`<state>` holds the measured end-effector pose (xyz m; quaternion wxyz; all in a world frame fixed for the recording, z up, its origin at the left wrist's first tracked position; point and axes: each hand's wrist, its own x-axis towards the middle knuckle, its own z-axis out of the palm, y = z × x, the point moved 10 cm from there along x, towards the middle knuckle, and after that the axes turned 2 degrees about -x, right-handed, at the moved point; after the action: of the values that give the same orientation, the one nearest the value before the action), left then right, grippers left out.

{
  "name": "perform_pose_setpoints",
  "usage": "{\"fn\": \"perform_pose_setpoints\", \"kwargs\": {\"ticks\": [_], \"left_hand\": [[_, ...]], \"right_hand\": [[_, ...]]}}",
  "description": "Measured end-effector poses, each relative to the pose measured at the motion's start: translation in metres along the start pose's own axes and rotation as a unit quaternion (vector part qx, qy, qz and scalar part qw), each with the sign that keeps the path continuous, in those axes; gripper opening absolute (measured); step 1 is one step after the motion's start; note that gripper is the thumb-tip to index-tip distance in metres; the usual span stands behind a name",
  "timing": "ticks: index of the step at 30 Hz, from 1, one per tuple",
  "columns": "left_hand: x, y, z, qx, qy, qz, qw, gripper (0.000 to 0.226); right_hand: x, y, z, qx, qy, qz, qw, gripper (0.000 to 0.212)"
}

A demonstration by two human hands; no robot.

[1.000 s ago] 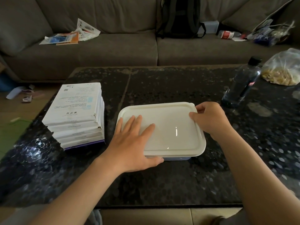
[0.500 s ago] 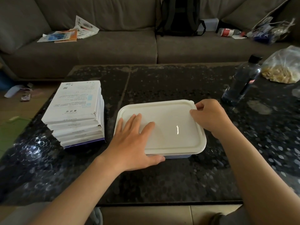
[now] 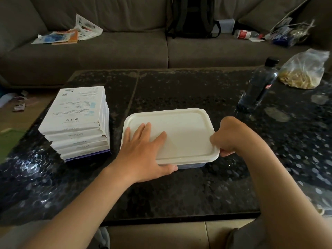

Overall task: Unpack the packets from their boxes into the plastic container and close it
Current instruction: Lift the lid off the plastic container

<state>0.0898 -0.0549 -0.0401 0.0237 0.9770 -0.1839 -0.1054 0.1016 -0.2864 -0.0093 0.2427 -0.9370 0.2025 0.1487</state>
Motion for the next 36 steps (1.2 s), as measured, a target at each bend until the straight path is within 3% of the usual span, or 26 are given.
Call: {"fn": "perform_pose_setpoints", "kwargs": {"ticks": [13, 22, 28, 32, 36], "left_hand": [[0.0, -0.005, 0.001, -0.01, -0.005, -0.005, 1.0, 0.097], [0.0, 0.007, 0.0, 0.019, -0.014, -0.006, 1.0, 0.105], [0.005, 0.054, -0.02, 0.006, 0.033, 0.09, 0.995, 0.088], [0.009, 0.078, -0.03, 0.013, 0.049, 0.115, 0.992, 0.073], [0.007, 0.086, -0.038, -0.02, 0.096, 0.096, 0.991, 0.074]], "right_hand": [[-0.011, -0.013, -0.006, -0.013, 0.034, -0.02, 0.999, 0.006], [0.003, 0.0, 0.002, 0.044, -0.006, 0.008, 0.999, 0.008], [0.004, -0.004, 0.004, 0.052, -0.007, 0.005, 0.999, 0.01], [0.001, -0.005, 0.018, 0.108, -0.074, -0.009, 0.991, 0.011], [-0.005, -0.001, 0.034, 0.236, -0.196, -0.012, 0.952, 0.016]]}}
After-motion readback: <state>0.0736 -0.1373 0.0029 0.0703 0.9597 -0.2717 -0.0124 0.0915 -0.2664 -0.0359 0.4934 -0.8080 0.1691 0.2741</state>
